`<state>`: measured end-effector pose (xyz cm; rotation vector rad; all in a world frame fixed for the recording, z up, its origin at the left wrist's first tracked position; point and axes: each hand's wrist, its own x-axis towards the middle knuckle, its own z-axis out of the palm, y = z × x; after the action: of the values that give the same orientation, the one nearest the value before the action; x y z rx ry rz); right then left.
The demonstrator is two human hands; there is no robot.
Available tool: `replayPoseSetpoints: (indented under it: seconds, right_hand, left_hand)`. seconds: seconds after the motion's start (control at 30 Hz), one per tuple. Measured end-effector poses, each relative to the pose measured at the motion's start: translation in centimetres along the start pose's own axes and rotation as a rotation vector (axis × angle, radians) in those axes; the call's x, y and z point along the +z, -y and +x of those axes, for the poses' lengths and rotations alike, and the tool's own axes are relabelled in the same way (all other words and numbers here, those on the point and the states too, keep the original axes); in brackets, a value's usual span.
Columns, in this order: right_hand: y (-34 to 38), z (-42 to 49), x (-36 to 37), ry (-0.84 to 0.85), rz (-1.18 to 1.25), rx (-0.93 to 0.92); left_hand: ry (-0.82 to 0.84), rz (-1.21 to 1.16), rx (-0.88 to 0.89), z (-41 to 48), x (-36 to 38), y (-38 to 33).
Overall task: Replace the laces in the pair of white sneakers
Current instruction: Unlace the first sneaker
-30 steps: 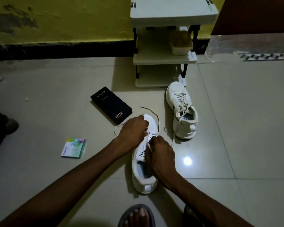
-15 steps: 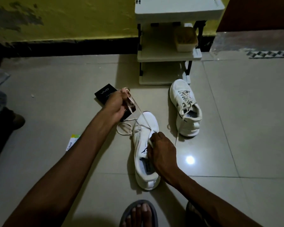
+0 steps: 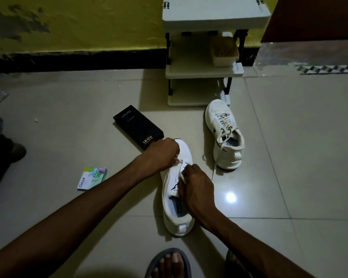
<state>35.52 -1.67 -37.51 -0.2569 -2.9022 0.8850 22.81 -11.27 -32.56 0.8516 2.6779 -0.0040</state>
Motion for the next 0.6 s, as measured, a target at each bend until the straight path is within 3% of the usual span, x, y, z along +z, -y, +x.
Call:
replayPoseSetpoints:
  seconds: [0.07, 0.1, 0.27, 0.33, 0.4, 0.47, 0.5, 0.53, 0.6]
  right_hand:
    - [0.0, 0.0, 0.0, 0.004, 0.004, 0.008]
    - [0.0, -0.1, 0.0, 0.001, 0.007, 0.006]
    - [-0.1, 0.1, 0.1, -0.003, -0.022, -0.009]
    - [0.1, 0.2, 0.3, 0.012, -0.035, -0.021]
    - [0.2, 0.3, 0.2, 0.036, -0.045, -0.035]
    - [0.3, 0.4, 0.0, 0.054, -0.045, -0.042]
    - [0.3, 0.5, 0.0, 0.052, -0.049, -0.044]
    - [0.3, 0.5, 0.0, 0.047, -0.055, -0.044]
    - [0.2, 0.4, 0.1, 0.032, -0.065, -0.033]
  left_hand:
    - [-0.059, -0.17, -0.043, 0.3, -0.1, -0.4]
    - [-0.111, -0.374, -0.075, 0.5, -0.5, -0.3]
    - [-0.377, -1.817, -0.316, 0.4, -3.6, 1.3]
    - [-0.395, -2.25, -0.33, 0.3, -4.3, 1.4]
    - [-0.374, -2.538, -0.343, 0.3, -4.0, 1.5]
    - [-0.275, -2.604, -0.327, 0.4, -3.5, 1.7]
    - [-0.197, -2.521, -0.325, 0.4, -3.4, 1.6]
    - [-0.125, -2.324, -0.341, 0.6, -3.2, 1.3]
    - [-0.069, -1.594, -0.345, 0.7, -2.7, 0.8]
